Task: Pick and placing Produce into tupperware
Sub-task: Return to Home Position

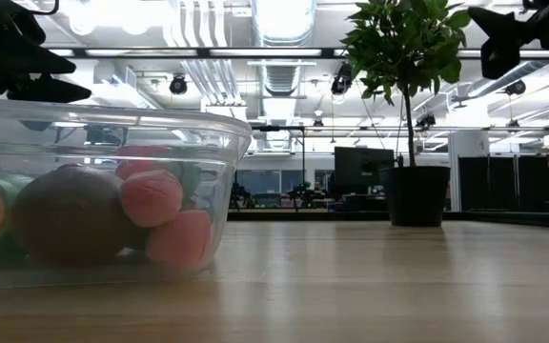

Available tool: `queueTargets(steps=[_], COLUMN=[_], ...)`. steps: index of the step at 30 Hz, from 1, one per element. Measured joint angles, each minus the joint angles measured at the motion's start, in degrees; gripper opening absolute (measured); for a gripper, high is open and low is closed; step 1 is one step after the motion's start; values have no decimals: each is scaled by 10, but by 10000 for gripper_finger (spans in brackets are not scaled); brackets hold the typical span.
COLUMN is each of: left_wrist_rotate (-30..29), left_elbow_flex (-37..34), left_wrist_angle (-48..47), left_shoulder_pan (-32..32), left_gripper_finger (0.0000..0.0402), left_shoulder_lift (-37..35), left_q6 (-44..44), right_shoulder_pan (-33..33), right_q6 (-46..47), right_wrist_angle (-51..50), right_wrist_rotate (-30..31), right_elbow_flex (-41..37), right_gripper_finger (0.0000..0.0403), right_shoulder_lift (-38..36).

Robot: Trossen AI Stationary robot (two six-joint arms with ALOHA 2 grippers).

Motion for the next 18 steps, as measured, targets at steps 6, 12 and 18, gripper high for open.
queueTargets(steps=[6, 12, 18], left_wrist_rotate=[0, 0, 0], left_elbow_flex=[0, 0, 0], left_wrist_angle=[0, 0, 0], left_shoulder_pan=[0, 0, 0], left_gripper_finger=[192, 192, 192], left_shoulder_lift=[0, 0, 0], left_q6=[0, 0, 0], right_shoulder_pan=[0, 0, 0], right_q6=[19, 19, 21], right_wrist_angle=[1, -1, 0], right_wrist_rotate=[27, 29, 29], right_elbow_flex=[-8, -25, -30], right_gripper_finger=[216, 216, 216], right_shoulder_lift=[2, 12, 29])
